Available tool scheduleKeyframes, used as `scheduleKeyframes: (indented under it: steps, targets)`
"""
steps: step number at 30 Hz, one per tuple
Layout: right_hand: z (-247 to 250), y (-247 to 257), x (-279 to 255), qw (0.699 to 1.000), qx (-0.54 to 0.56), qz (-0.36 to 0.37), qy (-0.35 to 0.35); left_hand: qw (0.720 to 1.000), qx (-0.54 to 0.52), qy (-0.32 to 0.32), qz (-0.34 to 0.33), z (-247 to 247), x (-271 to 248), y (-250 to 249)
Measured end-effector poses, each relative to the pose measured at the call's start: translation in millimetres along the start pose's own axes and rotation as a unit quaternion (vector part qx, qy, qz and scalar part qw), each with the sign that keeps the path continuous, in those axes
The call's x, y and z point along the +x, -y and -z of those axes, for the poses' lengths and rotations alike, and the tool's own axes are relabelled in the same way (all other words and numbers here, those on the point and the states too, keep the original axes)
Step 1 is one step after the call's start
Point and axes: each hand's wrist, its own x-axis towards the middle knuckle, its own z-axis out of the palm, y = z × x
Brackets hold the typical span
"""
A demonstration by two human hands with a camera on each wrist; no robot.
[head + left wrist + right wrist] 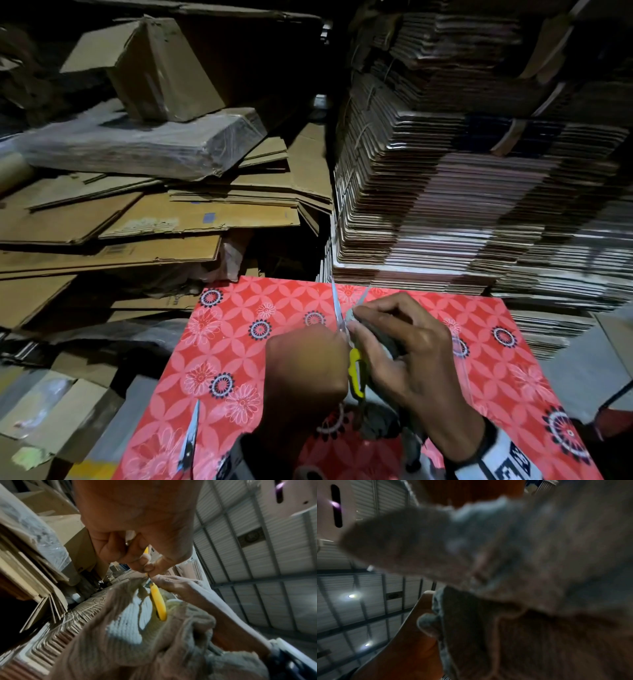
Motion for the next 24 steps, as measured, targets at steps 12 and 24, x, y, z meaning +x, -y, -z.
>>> scheduleKeyframes:
  steps: [12,24]
  targets:
    - [-4,0,1,1.0,-0.004,-0.016,0.022,1.0,0.022,0.004,-0.015,-6,-3,5]
    - [10,-24,20,0.996,-0.005,-0.085,0.006,0.999,0.03,0.007,-0.011,-14,-9,4]
